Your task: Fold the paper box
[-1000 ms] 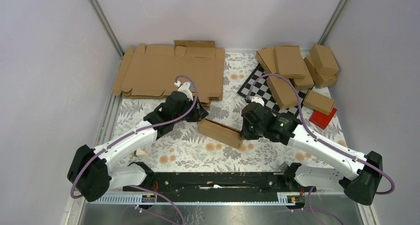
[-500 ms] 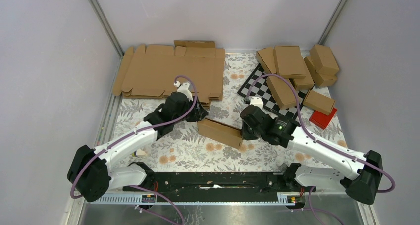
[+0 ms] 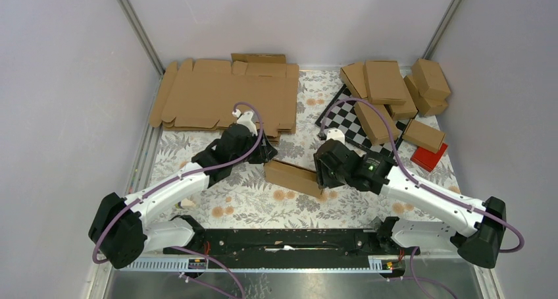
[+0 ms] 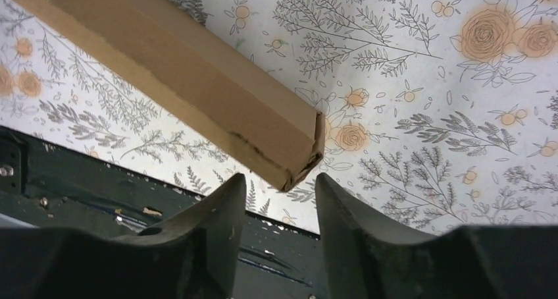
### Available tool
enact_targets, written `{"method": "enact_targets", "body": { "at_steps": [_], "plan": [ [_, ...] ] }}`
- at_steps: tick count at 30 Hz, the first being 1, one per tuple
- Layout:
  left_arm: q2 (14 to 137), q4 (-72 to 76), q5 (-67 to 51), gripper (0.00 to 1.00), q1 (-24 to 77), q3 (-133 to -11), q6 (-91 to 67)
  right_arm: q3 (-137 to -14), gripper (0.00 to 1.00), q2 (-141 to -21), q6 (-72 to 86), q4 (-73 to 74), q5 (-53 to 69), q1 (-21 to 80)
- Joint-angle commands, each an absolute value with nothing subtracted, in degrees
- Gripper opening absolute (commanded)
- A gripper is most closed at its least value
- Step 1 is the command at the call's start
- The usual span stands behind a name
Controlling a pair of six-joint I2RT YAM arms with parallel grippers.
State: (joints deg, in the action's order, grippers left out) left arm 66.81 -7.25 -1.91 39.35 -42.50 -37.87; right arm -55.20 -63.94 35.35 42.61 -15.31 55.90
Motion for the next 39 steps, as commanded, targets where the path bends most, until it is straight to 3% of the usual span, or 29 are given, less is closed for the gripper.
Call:
{"method": "enact_targets", "body": {
  "at_steps": [1,5,10,18,30,39],
  "plan": [
    [65.76,-6.04,-1.66,0.34,39.63,-42.01,-38.19,-60.10,0.56,-63.70,29.46,47.48,-11.97,56.40],
    [65.67,-6.12,-1.58,0.34,39.75,-42.01,-38.23,-60.38,0.74,-63.77,25.83,48.01,-7.49,56.43],
    [65.81,-6.15,-1.57,0.34,39.81,-42.25,-38.15,-61.86,0.88,-64.45,16.56,49.16,-4.57,56.43],
    [65.76,-6.15,-1.49,0.34,39.99,-42.35,-38.15,-66.64,0.90,-70.49,4.43,50.50,-7.43,56.56],
    [65.73,-6.68,-1.29,0.34,40.08,-42.81,-37.83,-67.14,0.78,-76.39,0.27,49.11,-16.21,60.26],
    [65.85,-6.75,-1.24,0.34,40.08,-43.07,-37.71,-67.37,0.52,-76.20,-1.38,49.66,-19.64,64.16]
  ]
}}
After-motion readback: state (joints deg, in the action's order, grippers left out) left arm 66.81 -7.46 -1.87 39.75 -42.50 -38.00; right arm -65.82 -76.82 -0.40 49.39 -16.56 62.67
